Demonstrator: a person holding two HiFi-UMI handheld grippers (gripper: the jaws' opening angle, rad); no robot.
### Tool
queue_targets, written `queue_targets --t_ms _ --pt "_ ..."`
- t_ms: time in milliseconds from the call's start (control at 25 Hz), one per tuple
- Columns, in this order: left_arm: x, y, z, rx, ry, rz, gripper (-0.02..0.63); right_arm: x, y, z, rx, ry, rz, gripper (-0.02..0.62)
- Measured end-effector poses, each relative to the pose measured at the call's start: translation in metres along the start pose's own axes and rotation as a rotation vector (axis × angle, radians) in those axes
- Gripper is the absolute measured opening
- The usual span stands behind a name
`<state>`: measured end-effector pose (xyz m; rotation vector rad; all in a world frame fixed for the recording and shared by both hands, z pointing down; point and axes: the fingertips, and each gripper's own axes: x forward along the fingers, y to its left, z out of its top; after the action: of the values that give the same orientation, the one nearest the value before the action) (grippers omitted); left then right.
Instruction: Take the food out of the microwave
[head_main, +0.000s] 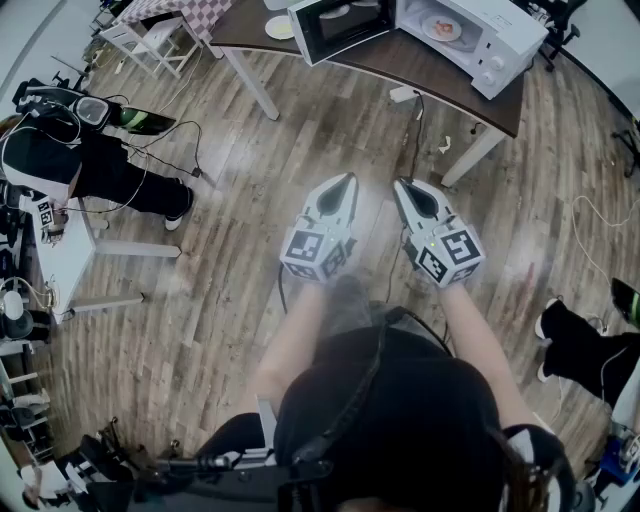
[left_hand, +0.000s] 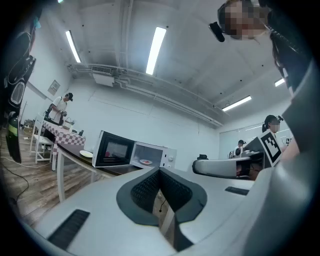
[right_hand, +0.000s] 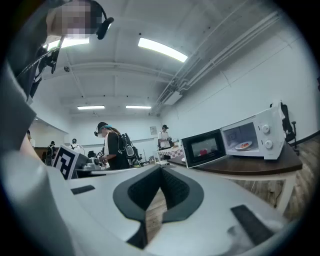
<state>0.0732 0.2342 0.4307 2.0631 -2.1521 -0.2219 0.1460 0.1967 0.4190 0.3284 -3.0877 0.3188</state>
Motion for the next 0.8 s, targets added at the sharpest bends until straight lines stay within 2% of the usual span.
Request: queue_targets --t_ms 360,800 --pt "0.028 -0.001 0.000 -0.017 -0.013 -0.037 0.012 0.011 -0.017 0.003 -0.001 -0.004 -0.014 0.000" --pt "0.105 0.039 0.008 -0.007 0.023 -0.130 0.012 0.072 -0.068 0.009 0.030 -0.007 -0.081 0.002"
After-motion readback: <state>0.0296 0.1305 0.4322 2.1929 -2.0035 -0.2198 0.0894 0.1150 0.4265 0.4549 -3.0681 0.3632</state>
